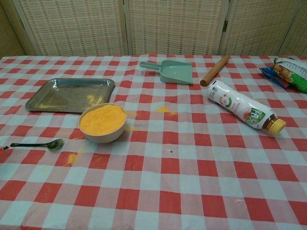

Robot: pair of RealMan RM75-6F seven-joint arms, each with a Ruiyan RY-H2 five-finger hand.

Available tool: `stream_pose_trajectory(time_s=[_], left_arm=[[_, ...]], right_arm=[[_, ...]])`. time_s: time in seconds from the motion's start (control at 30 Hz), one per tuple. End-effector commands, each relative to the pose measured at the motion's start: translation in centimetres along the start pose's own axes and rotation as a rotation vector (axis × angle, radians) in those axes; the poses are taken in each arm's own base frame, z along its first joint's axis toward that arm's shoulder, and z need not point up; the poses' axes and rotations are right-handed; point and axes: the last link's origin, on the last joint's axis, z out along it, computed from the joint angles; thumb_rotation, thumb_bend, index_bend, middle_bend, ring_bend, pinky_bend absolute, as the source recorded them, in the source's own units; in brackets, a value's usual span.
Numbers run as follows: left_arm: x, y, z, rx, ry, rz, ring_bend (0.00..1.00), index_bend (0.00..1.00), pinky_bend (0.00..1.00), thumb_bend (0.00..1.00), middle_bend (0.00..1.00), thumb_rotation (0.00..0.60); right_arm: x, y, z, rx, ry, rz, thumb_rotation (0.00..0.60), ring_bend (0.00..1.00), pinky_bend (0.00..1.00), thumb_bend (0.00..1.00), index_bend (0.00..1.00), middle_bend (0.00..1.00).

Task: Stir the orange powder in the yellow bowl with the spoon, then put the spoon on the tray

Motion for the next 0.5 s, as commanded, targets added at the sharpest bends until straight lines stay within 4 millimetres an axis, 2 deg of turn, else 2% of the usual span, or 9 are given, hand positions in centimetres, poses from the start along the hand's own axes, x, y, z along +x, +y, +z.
stream_pose_trajectory(time_s=[0.03, 0.17, 0.2, 0.27, 0.33, 0.37, 0.43, 0.47, 0.5], left_arm=[[-0.2, 0.0, -0.1, -0.001, -0.011, 0.005, 0.0, 0.0, 0.19, 0.38, 0.0, 0.6], [-0.8, 0.5, -0.2, -0.014, -0.054, 0.016, 0.01, 0.0, 0.24, 0.38, 0.01, 0.6], [-0.9, 0.6, -0.1, -0.015, -0.056, 0.025, 0.04, 0.0, 0.29, 0.38, 0.07, 0.6], [-0.9, 1.3, 0.7, -0.028, -0.041, 0.02, 0.24, 0.0, 0.53, 0.38, 0.31, 0.6], [-1.0, 1.7, 1.4, -0.032, -0.047, 0.015, 0.54, 0.0, 0.82, 0.38, 0.61, 0.6], [-0.9, 2.0, 1.9, -0.035, -0.047, 0.026, 0.63, 0.03, 0.9, 0.39, 0.71, 0.6], [-0.9, 2.6, 2.8, -0.044, -0.03, 0.049, 0.86, 0.17, 0.99, 0.39, 0.91, 0.6], [-1.1, 3.1, 3.4, -0.057, -0.032, 0.062, 0.94, 0.26, 1.0, 0.39, 0.97, 0.6], [-1.2, 3.4, 3.7, -0.065, -0.041, 0.066, 0.98, 0.31, 1.0, 0.39, 1.0, 0.6]], right_arm=[[0.0, -0.1, 0.0, 0.006, 0.0, 0.003, 0.6, 0.0, 0.0, 0.04, 0.0, 0.0], [-0.1, -0.4, 0.3, 0.019, -0.005, 0.009, 0.6, 0.0, 0.0, 0.04, 0.0, 0.0], [-0.2, -0.6, 0.4, 0.024, -0.006, 0.007, 0.6, 0.0, 0.0, 0.04, 0.0, 0.0], [-0.5, -0.8, 0.6, 0.029, -0.014, 0.007, 0.6, 0.0, 0.0, 0.04, 0.0, 0.0], [-0.7, -0.8, 0.8, 0.027, -0.023, 0.006, 0.6, 0.0, 0.0, 0.04, 0.0, 0.0], [-0.8, -0.8, 0.9, 0.025, -0.028, 0.007, 0.6, 0.0, 0.0, 0.04, 0.0, 0.0], [-0.8, -0.9, 1.0, 0.023, -0.028, 0.016, 0.6, 0.0, 0.0, 0.04, 0.0, 0.0], [-0.7, -1.0, 1.1, 0.025, -0.023, 0.033, 0.6, 0.0, 0.0, 0.04, 0.0, 0.0], [-0.7, -1.1, 1.1, 0.029, -0.019, 0.042, 0.6, 0.0, 0.0, 0.04, 0.0, 0.0]])
